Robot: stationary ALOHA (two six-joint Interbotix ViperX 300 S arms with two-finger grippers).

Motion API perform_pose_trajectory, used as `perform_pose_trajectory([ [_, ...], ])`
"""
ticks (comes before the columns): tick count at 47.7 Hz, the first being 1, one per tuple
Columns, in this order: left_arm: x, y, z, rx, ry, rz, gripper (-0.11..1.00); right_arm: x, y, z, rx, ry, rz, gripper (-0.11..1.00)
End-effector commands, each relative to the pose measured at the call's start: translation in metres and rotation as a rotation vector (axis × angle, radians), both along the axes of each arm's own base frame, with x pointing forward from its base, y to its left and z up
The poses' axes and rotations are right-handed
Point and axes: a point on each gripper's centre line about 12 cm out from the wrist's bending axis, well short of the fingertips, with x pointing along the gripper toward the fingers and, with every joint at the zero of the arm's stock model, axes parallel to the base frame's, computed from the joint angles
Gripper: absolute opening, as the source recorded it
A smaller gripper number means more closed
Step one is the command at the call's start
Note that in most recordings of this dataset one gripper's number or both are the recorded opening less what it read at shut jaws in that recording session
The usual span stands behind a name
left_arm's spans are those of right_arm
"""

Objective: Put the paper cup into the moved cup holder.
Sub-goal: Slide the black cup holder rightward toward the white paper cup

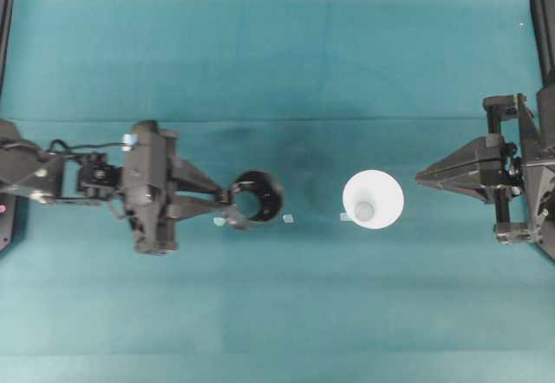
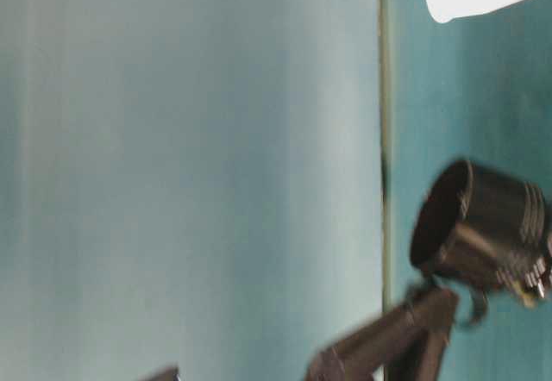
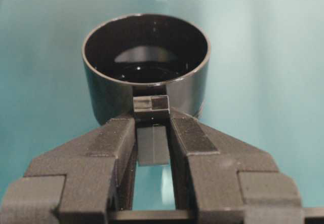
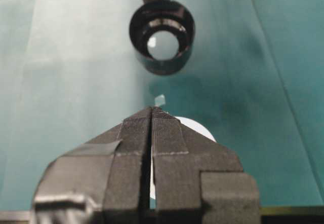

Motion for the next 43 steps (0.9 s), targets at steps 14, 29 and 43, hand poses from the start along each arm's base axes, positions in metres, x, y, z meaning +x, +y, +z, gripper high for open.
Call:
perform_pose_trajectory([
  [14,0.035,0.002,0.008,0.015,-0.052,-0.004,0.19,0.003,0.0,0.006,0.011,-0.017,-0.006,0.01],
  [29,0.053,0.009,0.005,0.015,-0.069,0.014,0.19,0.003,0.0,0.006,0.011,-0.017,-0.006,0.01],
  [43,0.055,0.006,-0.015,0.007,-0.017,0.008,0.19,0.003,0.0,0.006,0.011,-0.017,-0.006,0.01],
])
